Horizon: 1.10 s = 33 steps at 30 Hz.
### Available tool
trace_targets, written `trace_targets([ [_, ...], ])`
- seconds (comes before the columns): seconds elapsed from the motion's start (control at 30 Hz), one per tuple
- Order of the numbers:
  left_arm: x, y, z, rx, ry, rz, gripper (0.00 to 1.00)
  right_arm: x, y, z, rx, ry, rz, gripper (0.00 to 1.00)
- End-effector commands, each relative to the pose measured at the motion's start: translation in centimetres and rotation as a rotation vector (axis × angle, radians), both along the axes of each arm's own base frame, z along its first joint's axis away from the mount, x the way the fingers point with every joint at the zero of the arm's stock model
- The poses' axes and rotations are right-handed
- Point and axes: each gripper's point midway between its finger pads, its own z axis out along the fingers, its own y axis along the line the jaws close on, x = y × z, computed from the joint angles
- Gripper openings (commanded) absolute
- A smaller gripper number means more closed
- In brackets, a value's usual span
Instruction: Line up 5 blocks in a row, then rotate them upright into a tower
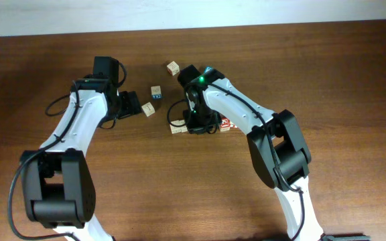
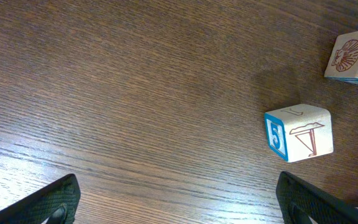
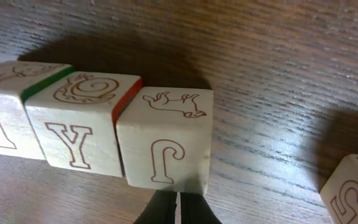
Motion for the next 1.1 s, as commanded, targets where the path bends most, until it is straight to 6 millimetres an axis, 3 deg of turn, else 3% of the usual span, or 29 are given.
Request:
trace_targets([
  [0.0,0.5,0.0,0.4,-0.008,-0.013,0.013,0.99,-0.1,0.1,-0.3,-0.004,0.002,-0.006,0.07],
  [0.67,0.5,0.0,0.4,-0.008,-0.014,0.013,0.99,-0.1,0.1,-0.3,-0.001,0.007,-0.012,0.04],
  [0.8,0.5,0.0,0.4,-0.008,-0.013,0.013,0.99,-0.8,-0.7,2.6,-0.009,0.041,0.01,0.04],
  [0.93,0.5,0.0,0.4,-0.008,-0.014,0.013,0.99,0.5,-1.9,6.9,0.0,-0.008,0.007,0.08],
  [1.0,0.5,0.0,0.4,-0.008,-0.013,0.013,0.99,1.6,-3.4,8.5,-0.015,-0.039,-0.021,0.13],
  [1.07,0.5,0.0,0.4,-0.008,-0.013,0.013,0.99,2.4,-5.3,8.9,-0.045,-0.049,-0.055,0.16],
])
